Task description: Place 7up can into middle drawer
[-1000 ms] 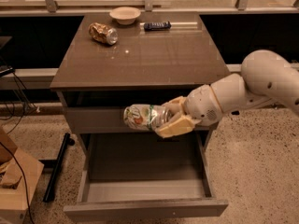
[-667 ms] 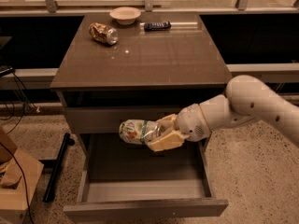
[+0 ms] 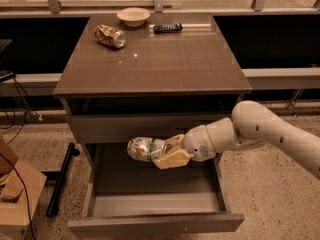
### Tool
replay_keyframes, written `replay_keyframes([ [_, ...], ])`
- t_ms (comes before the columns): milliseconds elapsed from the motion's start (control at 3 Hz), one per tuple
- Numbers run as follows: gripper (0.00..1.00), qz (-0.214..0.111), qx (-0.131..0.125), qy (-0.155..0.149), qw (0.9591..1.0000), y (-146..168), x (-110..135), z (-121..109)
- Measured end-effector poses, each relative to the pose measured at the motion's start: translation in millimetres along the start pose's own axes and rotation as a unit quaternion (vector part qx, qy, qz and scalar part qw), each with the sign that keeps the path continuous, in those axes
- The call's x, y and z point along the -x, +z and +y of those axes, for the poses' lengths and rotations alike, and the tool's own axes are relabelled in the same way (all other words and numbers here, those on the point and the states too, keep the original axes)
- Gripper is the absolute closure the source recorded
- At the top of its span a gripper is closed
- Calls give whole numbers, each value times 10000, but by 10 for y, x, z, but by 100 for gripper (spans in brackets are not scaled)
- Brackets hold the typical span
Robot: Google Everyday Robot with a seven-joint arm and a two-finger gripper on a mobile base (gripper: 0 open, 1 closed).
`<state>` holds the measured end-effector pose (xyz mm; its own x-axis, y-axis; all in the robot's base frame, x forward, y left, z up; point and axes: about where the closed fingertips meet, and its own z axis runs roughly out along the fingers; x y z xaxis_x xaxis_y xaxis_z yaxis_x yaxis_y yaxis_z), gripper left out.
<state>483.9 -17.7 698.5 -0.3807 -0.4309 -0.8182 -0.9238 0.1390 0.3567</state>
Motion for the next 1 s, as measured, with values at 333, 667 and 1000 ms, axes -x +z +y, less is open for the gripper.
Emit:
replay_keyframes([
  [333,100,535,-206,165,9982,80,-143,-65],
  [667,100,931,-503,365,9937,219,-501,-206],
  [1000,100,1182,-783,593,9881,344,-877,-406],
])
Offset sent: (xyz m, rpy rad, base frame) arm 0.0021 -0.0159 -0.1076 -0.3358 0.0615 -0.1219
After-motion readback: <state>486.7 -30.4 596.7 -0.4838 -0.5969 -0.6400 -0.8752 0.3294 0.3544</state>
